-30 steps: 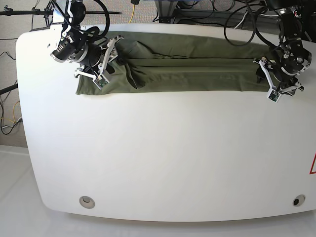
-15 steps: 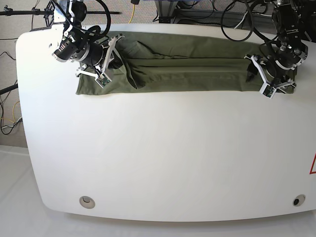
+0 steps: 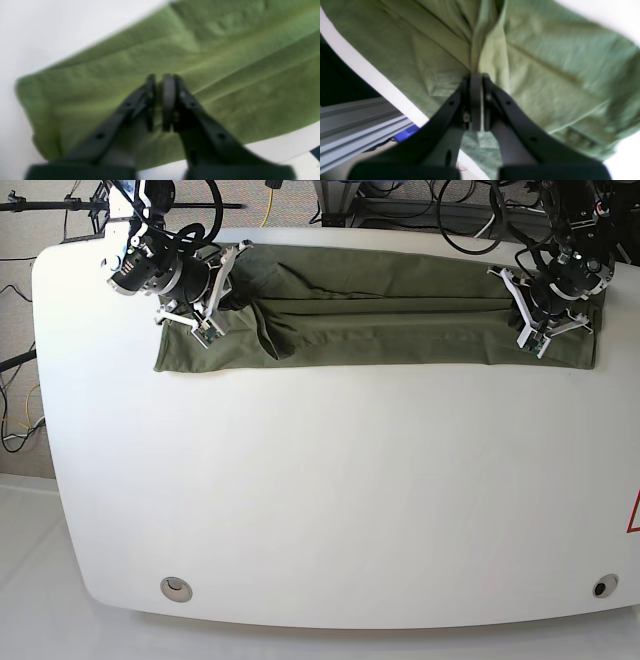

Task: Fold the T-shirt properly
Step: 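Hold the strip ends and drag them apart with both grippers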

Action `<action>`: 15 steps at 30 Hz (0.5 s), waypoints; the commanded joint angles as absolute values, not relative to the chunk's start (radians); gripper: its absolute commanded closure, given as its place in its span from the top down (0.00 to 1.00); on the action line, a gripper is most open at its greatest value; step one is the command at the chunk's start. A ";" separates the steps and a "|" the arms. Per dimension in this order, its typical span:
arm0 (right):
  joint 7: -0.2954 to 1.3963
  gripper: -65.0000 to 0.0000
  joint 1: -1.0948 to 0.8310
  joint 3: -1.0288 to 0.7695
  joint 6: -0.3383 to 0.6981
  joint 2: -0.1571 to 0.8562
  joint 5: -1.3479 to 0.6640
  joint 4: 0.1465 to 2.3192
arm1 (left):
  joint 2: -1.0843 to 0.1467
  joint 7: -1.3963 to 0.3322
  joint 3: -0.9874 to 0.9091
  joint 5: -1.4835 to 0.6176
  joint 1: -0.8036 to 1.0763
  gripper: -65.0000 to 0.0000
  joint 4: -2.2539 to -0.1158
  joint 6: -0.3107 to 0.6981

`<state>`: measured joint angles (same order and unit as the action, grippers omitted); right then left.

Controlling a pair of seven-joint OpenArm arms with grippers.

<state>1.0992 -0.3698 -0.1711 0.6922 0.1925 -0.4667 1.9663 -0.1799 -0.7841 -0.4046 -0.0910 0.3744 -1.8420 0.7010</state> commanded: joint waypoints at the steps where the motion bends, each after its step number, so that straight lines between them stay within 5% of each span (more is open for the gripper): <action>1: 1.004 0.00 -0.388 -0.172 0.698 0.184 -0.436 1.948 | -0.193 -0.747 -0.407 -0.088 0.369 0.00 -1.840 0.698; 15: 0.891 0.00 -0.322 -0.136 0.698 0.168 -0.298 1.700 | -0.209 -0.688 -0.353 -0.034 0.335 0.00 -1.673 0.698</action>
<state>0.8474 -0.3290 -0.1440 0.7078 0.1635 -0.3470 1.7237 -0.2005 -0.6735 -0.3618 -0.0517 0.3374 -1.6947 0.6899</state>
